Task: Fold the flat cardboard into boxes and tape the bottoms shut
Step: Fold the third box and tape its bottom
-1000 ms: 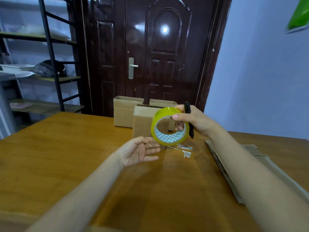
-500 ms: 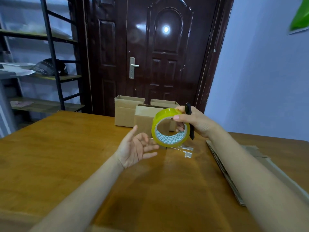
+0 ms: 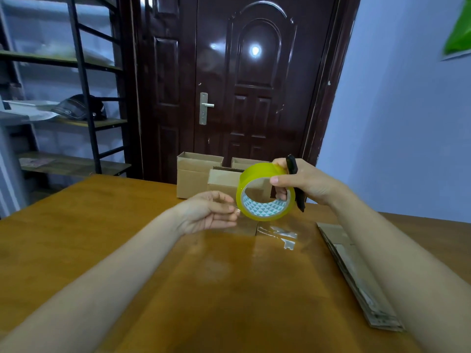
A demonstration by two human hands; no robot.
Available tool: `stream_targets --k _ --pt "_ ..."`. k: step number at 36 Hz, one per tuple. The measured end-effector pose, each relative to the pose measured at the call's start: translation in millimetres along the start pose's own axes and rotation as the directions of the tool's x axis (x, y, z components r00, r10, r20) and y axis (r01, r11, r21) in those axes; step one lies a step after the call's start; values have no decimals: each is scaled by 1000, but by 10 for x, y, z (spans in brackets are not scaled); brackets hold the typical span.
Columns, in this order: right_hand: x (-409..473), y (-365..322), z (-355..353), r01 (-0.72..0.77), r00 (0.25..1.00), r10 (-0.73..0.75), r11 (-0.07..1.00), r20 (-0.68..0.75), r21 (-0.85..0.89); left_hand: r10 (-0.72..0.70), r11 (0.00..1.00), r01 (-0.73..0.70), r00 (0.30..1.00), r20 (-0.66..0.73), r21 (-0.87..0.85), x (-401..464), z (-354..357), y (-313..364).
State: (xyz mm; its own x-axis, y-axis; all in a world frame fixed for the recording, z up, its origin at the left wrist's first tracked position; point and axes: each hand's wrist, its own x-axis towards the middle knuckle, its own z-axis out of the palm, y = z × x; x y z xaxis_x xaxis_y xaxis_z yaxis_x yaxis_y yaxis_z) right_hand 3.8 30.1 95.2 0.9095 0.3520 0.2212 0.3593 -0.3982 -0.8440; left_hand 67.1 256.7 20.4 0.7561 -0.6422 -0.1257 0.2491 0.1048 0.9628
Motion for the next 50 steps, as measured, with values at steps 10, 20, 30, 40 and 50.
stream_targets --k 10,20,30,40,50 --pt "322 -276 -230 -9 991 -20 977 -132 -215 -32 939 88 985 -171 334 247 126 796" --pt "324 -159 -636 -212 963 267 686 -31 -696 102 933 30 934 -341 359 145 -311 1444" --pt "231 250 -683 -253 967 246 897 -67 -362 151 927 -8 924 -352 376 178 -386 1577" --pt "103 483 -808 -292 954 298 948 -34 124 138 949 -19 922 -362 314 235 -640 1493" --pt "343 372 -1027 -285 926 118 842 -359 -457 200 828 -10 940 -278 560 415 -613 1340"
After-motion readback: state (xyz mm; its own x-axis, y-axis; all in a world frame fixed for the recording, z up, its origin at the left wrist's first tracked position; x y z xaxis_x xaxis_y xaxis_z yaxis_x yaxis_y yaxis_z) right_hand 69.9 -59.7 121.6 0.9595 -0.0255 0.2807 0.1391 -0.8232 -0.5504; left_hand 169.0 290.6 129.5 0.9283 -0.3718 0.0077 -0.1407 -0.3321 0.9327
